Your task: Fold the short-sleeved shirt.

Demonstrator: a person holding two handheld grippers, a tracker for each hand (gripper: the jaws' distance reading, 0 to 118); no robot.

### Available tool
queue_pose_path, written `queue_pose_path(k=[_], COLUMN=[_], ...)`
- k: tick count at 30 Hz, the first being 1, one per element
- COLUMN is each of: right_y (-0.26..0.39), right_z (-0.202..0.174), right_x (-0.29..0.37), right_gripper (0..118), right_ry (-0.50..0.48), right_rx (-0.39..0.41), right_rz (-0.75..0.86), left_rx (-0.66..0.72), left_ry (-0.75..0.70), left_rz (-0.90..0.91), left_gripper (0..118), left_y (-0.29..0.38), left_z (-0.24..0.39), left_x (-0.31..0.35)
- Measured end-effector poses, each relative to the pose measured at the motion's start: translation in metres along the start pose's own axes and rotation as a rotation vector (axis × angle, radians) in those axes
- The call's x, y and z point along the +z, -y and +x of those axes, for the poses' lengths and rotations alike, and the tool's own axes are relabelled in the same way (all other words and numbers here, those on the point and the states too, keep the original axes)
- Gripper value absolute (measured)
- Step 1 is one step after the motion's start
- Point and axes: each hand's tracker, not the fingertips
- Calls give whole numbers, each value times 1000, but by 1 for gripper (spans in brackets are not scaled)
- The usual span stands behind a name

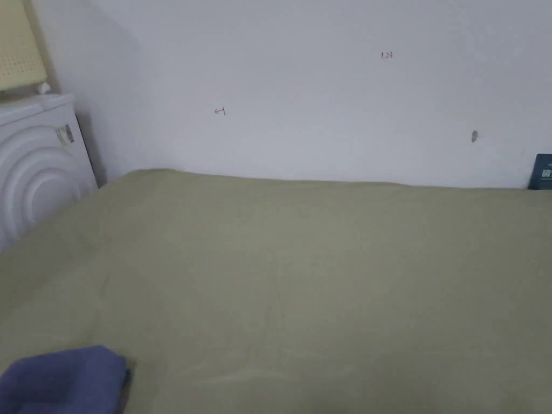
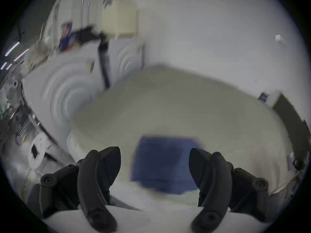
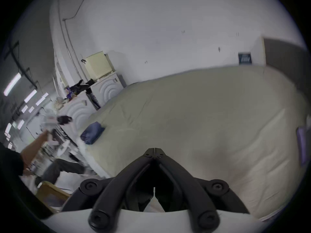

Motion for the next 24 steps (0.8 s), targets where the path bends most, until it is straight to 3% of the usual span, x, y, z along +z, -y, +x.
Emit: queue_pose_path(k=[4, 5, 7, 8, 14, 19, 24], right_y=[-41, -48, -62, -66, -47, -23, -29], right_z=[-18, -20, -27, -29, -36, -36, -32], right_x=[19, 23, 27, 29, 28, 31, 45], right_gripper=[0, 0, 0, 0, 0, 0, 0], right_ry=[129, 155, 251, 285, 570, 609, 641], right_rx=[86, 105, 136, 131, 186, 175, 179], right_rz=[129, 164, 232, 248, 258, 282, 327], left_rx=[-28, -33, -35, -47, -100, -181, -160], left_ry=[101, 105, 147, 158, 231, 223, 229], left_rz=[166, 222, 322, 350, 407, 375, 367], left_gripper=[83, 72, 13, 3, 0, 0, 0], left_y=[-10, -7, 4, 9, 71, 94, 84], left_z=[106, 128, 176, 192, 281, 308, 309], left_x=[45, 54, 64, 64, 77, 71, 72])
